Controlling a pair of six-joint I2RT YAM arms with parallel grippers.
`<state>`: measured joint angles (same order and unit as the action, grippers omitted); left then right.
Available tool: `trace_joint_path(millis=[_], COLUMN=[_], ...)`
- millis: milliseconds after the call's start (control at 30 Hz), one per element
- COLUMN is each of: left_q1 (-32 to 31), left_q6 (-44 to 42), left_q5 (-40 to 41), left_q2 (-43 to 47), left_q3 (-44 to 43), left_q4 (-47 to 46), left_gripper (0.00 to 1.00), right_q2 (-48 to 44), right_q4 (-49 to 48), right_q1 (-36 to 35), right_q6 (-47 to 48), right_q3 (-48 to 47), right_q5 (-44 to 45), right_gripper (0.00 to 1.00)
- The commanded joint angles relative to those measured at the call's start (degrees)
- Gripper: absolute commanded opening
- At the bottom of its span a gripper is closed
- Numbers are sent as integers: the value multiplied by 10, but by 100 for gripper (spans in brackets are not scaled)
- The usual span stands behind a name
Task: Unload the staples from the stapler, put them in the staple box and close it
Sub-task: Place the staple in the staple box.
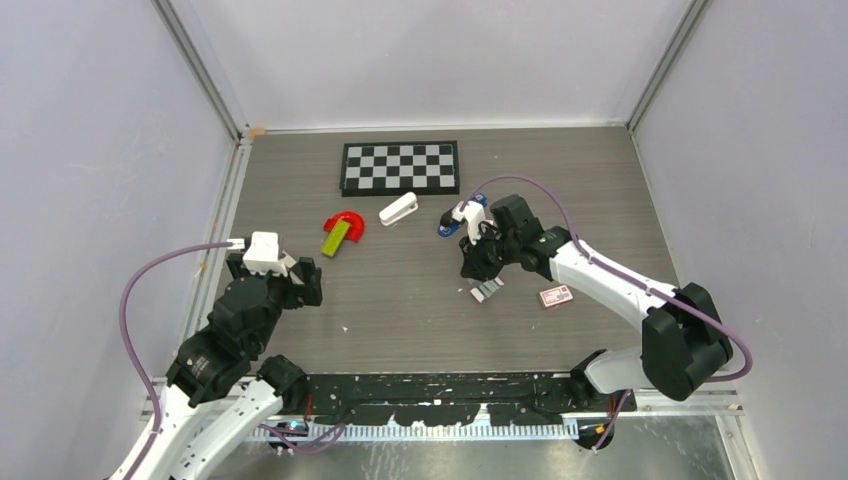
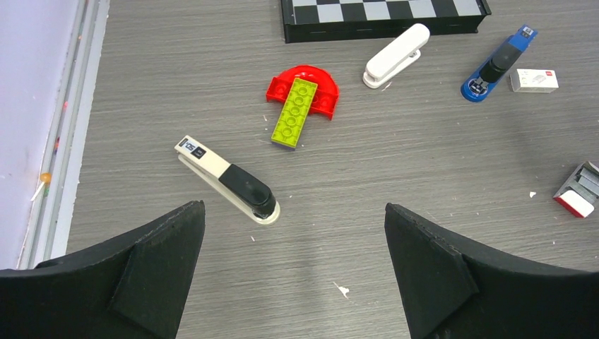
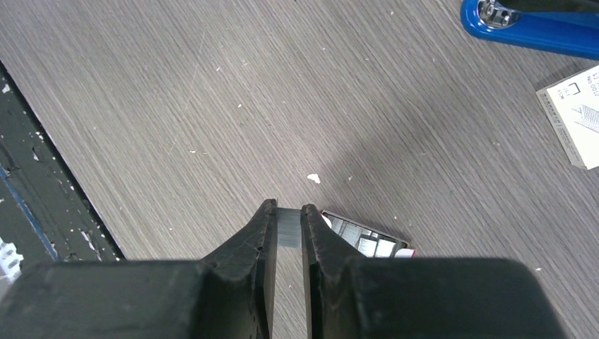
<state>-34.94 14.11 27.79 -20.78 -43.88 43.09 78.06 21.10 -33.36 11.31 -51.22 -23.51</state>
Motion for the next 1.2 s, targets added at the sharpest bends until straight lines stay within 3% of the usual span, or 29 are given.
trace_joint_path(millis=[0,533,1167], left_q1=[4,7,15], left_q6=[-2,-4,-4], left_q5=[-6,-13,-21], left_q2=[-3,-5,-7], left_q3=[2,2,3], left_q4=[-27,-30,-31], left_gripper=[100,100,100], right_q2=[7,5,13], right_q4=[-37,-52,-58], right_q1=[3,20,23], right_q6=[-18,-46,-59], right_q3=[6,48,68], right_q5=[27,118,120], right_gripper=[11,11,11])
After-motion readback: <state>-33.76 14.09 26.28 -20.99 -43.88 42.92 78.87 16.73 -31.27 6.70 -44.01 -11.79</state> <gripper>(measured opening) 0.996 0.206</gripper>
